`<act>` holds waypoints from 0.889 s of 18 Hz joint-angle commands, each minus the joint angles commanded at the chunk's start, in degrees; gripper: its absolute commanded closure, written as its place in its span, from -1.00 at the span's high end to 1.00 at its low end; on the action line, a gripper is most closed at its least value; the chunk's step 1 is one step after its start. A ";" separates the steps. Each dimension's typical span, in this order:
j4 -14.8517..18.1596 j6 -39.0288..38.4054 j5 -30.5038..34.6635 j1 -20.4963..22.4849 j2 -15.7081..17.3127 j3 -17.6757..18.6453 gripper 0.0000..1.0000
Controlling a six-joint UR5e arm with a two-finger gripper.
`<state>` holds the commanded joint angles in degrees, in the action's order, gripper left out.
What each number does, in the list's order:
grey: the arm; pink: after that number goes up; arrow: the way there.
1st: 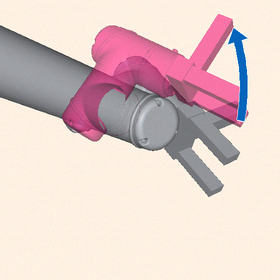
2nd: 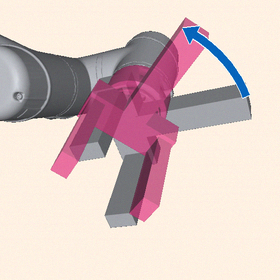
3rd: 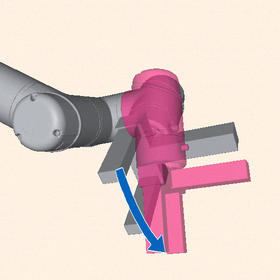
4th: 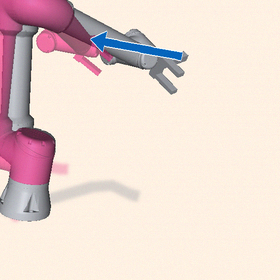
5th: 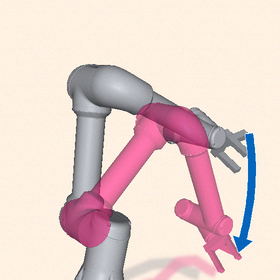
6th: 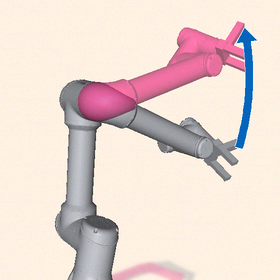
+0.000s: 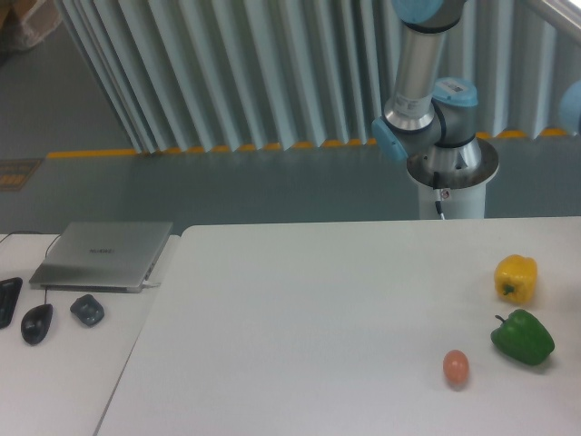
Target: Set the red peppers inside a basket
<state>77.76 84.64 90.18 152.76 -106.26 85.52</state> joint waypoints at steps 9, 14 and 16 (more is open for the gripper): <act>5.90 -1.67 0.26 -6.08 3.60 1.84 1.00; 6.70 -2.02 0.43 -6.16 3.69 1.84 1.00; 6.61 -2.02 0.35 -6.25 4.13 1.76 1.00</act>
<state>84.38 82.62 90.53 146.51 -102.13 87.28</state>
